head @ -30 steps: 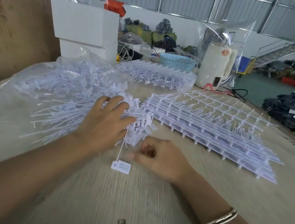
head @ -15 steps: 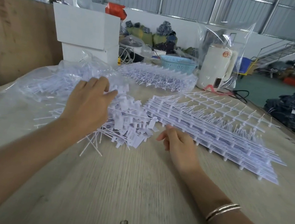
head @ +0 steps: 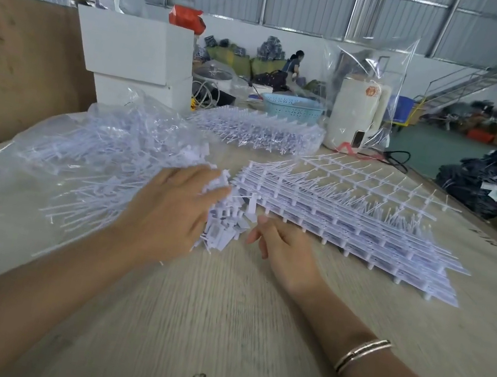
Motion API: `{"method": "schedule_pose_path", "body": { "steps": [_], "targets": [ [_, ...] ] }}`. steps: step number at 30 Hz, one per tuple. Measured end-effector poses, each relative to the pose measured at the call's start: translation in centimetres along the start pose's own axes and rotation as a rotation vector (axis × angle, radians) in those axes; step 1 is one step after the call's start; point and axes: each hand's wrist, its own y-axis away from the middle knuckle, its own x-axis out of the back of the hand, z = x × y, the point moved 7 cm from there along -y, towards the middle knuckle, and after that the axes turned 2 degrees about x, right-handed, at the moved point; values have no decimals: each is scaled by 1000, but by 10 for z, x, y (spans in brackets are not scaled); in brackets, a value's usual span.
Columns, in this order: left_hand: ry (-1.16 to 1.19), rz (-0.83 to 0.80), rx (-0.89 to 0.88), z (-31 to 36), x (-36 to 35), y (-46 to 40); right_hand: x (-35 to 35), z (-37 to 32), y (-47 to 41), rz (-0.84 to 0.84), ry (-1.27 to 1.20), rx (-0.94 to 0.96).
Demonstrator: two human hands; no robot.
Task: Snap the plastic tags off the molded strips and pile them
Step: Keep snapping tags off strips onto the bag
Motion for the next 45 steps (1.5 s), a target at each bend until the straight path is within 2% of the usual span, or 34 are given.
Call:
{"method": "schedule_pose_path", "body": {
  "steps": [2, 4, 7, 10, 15, 20, 25, 30, 33, 38, 41, 45],
  "targets": [
    [-60, -144, -35, 8, -23, 7, 0, 0, 0, -4, 25, 4],
    [-157, -231, 10, 1, -39, 12, -2, 0, 0, -22, 31, 5],
    [-217, -272, 107, -6, -39, 13, -4, -1, 0, -50, 27, 11],
    [-221, -265, 110, 3, -33, 9, -6, -3, 1, -51, 35, 26],
    [50, -200, 85, 42, -14, 7, -5, -7, 1, 1, 83, 77],
    [360, -158, 220, 80, -22, 16, 7, -12, 4, 128, 116, 138],
    [409, -254, 85, 95, -33, 31, 8, -14, 2, 82, 294, 161],
    [528, -301, 33, 99, -36, 31, 44, -27, -46, 102, 526, 181],
    [539, -292, 46, 97, -36, 32, 75, -12, -84, 93, 728, 62],
    [558, -268, 48, 98, -33, 32, 100, 35, -113, -68, 1087, -199],
    [567, -272, 48, 97, -33, 32, 101, 53, -116, -107, 1079, -271],
    [586, -289, 53, 98, -32, 31, 104, 50, -119, -58, 1109, -223]
  ]
}}
